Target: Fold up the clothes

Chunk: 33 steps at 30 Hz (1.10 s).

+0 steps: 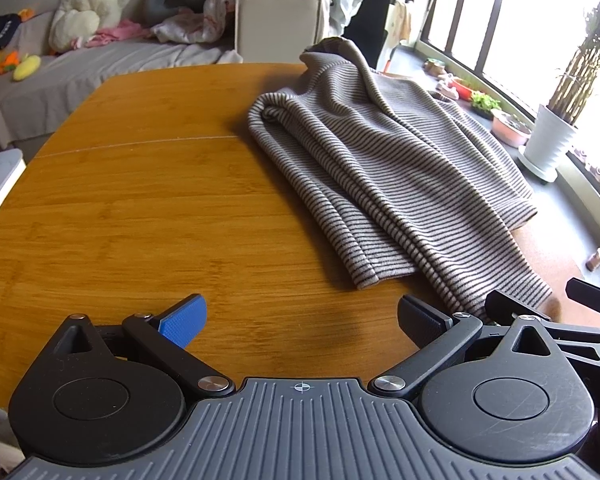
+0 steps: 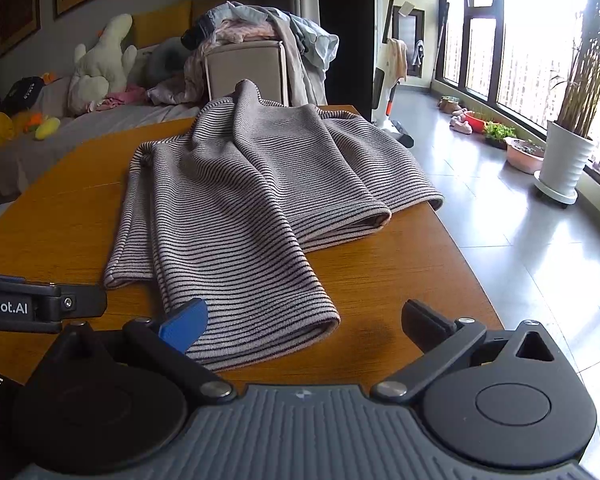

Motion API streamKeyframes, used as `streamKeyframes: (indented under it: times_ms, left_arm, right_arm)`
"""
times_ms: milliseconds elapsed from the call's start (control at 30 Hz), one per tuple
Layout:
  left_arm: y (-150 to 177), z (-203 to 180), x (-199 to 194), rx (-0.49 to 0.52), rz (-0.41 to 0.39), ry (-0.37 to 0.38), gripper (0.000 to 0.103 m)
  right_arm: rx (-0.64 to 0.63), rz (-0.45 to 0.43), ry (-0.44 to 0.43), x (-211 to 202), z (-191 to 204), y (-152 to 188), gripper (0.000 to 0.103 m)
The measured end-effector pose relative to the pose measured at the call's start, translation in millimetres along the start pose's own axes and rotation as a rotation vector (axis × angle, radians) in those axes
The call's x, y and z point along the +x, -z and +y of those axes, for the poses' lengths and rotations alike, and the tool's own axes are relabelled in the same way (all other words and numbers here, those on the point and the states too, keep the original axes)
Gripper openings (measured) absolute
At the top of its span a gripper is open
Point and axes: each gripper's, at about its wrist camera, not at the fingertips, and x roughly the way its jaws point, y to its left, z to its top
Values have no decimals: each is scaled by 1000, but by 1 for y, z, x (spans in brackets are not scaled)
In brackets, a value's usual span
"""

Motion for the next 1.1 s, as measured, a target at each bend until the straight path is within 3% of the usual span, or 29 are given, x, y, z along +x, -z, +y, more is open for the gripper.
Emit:
streamKeyframes:
  times_ms: [1100]
  left_arm:
    - [3, 2, 1, -6, 16, 5, 103]
  right_arm:
    - [4, 8, -1, 2, 0, 4, 103]
